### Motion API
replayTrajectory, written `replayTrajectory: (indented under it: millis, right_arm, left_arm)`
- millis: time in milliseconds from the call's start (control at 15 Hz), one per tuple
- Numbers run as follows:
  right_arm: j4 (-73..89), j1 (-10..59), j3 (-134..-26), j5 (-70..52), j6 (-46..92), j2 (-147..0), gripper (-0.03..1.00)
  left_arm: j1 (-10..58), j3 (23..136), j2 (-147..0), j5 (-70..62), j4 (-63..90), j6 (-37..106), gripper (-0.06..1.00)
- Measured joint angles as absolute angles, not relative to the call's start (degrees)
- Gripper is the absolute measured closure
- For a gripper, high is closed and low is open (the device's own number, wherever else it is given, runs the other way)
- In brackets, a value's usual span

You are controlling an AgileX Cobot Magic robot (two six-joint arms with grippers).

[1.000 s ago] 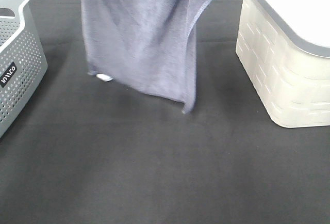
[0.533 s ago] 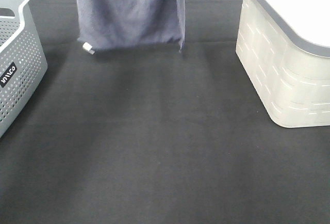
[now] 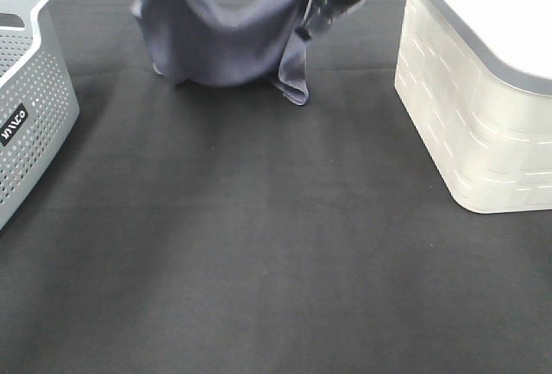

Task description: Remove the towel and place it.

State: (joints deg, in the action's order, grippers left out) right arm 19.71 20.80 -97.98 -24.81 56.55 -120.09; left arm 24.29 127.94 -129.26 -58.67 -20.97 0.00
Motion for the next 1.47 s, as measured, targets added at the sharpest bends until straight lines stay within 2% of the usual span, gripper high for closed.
replayTrajectory:
  millis: [200, 400, 533, 733, 800, 1267, 1467]
  right_arm:
    - [20.57, 20.80, -97.98, -42.80, 56.61, -120.09, 0.96]
    - [20.51, 20.80, -97.98, -55.29, 56.55, -120.09, 0.96]
    - [20.40, 20.80, -97.98, -62.22, 55.81, -120.09, 0.96]
    - [20.34, 20.80, -97.92, -66.81, 53.74, -120.09, 0.96]
    - [20.34, 20.80, -97.92, -66.81, 53.74, -120.09, 0.96]
    - [20.40, 20.80, -92.65, -69.21, 48.19, -120.09, 0.96]
    - [18.05, 20.80, -92.48, -66.92, 47.56, -116.60, 0.96]
  left_arm:
    - [24.64, 127.94, -129.09, -67.90, -16.44, 4.87, 0.94]
    - [24.29, 126.80, -129.20, -69.27, -11.57, 8.42, 0.94]
    - [24.29, 120.49, -129.14, -69.27, -9.45, 8.82, 0.94]
    - [24.18, 111.44, -126.62, -69.50, -8.65, 8.82, 0.94]
    - [24.18, 111.44, -126.62, -69.50, -8.65, 8.82, 0.94]
    - [24.18, 90.87, -116.54, -69.73, -3.90, 8.82, 0.94]
    - [24.18, 91.21, -111.50, -66.29, -6.93, 4.30, 0.94]
